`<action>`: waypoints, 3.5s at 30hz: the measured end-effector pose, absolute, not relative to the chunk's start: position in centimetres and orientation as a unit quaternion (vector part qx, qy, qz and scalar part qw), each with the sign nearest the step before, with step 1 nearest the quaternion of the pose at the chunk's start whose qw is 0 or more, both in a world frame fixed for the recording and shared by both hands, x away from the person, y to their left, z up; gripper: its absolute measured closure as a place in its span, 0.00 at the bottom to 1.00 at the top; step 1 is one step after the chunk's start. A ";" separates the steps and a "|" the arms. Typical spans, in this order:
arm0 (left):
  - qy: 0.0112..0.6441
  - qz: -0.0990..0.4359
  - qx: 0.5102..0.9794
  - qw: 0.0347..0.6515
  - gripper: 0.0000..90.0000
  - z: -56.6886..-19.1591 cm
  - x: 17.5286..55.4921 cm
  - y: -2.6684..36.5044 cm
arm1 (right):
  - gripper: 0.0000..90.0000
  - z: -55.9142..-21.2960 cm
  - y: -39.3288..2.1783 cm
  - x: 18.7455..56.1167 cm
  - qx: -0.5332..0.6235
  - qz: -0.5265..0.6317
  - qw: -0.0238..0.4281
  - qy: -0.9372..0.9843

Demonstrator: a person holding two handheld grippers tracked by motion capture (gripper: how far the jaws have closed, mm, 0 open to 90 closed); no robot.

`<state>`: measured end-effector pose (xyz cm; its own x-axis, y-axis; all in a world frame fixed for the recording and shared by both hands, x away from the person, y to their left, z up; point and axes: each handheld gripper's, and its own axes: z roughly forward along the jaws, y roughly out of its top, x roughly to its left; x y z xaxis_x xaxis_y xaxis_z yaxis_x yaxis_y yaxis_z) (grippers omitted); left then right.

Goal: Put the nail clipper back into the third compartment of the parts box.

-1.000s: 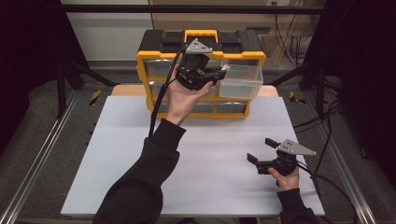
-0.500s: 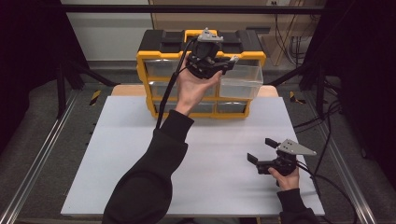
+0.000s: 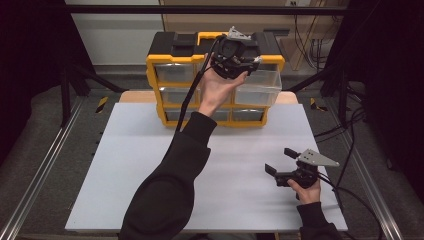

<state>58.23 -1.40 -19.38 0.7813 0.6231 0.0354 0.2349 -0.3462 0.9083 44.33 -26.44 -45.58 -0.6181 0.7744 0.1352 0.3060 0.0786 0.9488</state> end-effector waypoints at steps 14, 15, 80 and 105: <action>0.270 0.190 0.803 0.496 0.86 -21.2 59.6 -2.0 | 0.01 -45.6 -26.5 44.3 0.383 0.560 0.209 0.705; 0.269 0.189 0.803 0.497 0.86 -21.4 59.6 -2.0 | 0.01 -45.6 -26.5 44.3 0.383 0.560 0.209 0.705; 0.265 0.199 0.756 0.565 0.11 -27.5 51.9 14.9 | 0.01 -45.7 -26.4 44.4 0.384 0.553 0.211 0.709; 0.325 0.209 0.737 0.555 0.09 -38.5 47.1 24.2 | 0.01 -45.7 -26.5 44.4 0.387 0.552 0.213 0.708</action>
<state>47.08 24.19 -38.55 0.7013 0.7108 -0.0535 0.2476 -0.1724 0.9534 44.39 -26.47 -45.70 -0.6106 0.7819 0.1257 0.3125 0.0921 0.9455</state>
